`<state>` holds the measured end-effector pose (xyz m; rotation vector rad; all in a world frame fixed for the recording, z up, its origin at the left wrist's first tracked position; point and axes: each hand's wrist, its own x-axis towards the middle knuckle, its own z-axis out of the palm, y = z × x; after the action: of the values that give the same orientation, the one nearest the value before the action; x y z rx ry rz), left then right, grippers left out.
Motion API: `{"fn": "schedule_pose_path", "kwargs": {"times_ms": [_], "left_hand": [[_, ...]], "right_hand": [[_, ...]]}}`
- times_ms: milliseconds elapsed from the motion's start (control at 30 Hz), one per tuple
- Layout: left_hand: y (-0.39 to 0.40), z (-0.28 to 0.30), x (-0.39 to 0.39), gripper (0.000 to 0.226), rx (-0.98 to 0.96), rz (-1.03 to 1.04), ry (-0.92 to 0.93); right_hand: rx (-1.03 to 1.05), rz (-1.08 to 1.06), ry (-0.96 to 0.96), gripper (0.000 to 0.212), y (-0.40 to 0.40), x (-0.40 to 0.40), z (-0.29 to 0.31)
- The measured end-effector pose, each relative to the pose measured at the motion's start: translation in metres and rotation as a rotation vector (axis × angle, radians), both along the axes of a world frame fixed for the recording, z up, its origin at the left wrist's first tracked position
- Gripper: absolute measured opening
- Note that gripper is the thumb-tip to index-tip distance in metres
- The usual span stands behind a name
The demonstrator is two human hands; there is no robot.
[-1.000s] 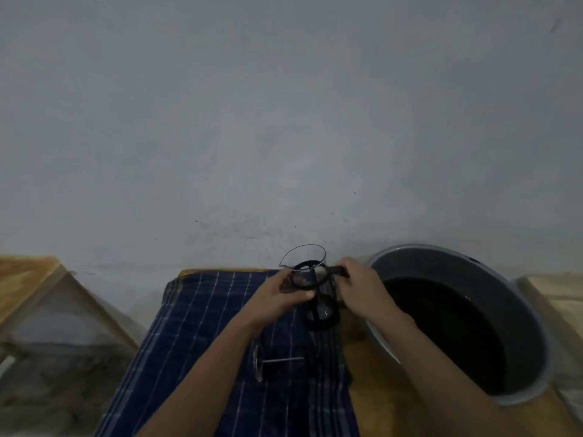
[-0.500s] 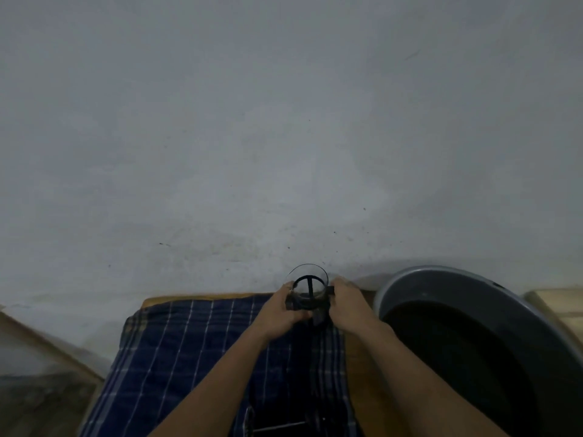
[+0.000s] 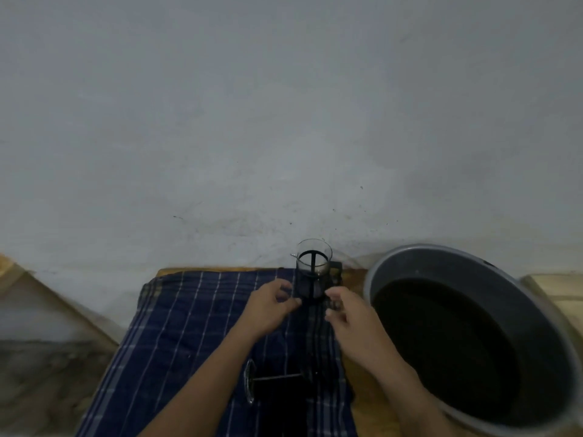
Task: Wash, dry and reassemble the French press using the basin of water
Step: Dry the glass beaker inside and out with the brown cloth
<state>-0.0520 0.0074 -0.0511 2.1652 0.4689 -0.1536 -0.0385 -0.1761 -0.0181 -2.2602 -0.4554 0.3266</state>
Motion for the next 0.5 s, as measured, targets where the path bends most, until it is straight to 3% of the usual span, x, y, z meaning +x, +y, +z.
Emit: {"fn": "schedule_pose_path", "kwargs": {"times_ms": [167,333,500], "left_hand": [[-0.013,-0.006,-0.049,0.044,0.121,0.060,0.062],[-0.030,-0.022,-0.098,0.062,0.032,0.262,0.129],[-0.042,-0.034,-0.132,0.040,-0.084,0.431,0.080]], "right_hand": [[-0.118,0.095,0.067,0.039,-0.008,-0.044,-0.038],[-0.186,0.198,0.206,0.041,-0.026,-0.070,-0.064],[-0.231,0.156,0.101,0.039,-0.019,-0.080,-0.070]]}}
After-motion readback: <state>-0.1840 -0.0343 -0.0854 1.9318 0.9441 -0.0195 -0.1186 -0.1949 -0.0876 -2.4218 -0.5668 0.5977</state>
